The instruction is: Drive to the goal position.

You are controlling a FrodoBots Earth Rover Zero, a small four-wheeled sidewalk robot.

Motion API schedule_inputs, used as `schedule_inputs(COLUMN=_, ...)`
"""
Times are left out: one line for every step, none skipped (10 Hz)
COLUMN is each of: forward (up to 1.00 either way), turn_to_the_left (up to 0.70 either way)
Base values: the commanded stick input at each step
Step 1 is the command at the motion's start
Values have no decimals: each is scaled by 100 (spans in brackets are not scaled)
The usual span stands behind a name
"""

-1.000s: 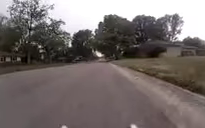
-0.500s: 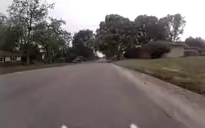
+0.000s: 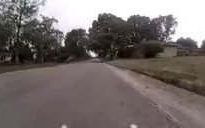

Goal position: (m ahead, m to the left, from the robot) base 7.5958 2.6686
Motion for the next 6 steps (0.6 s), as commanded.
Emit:
schedule_inputs(forward=100, turn_to_the_left=0)
schedule_inputs(forward=100, turn_to_the_left=0)
schedule_inputs(forward=100, turn_to_the_left=0)
schedule_inputs(forward=100, turn_to_the_left=0)
schedule_inputs(forward=100, turn_to_the_left=-10)
schedule_inputs(forward=100, turn_to_the_left=-36)
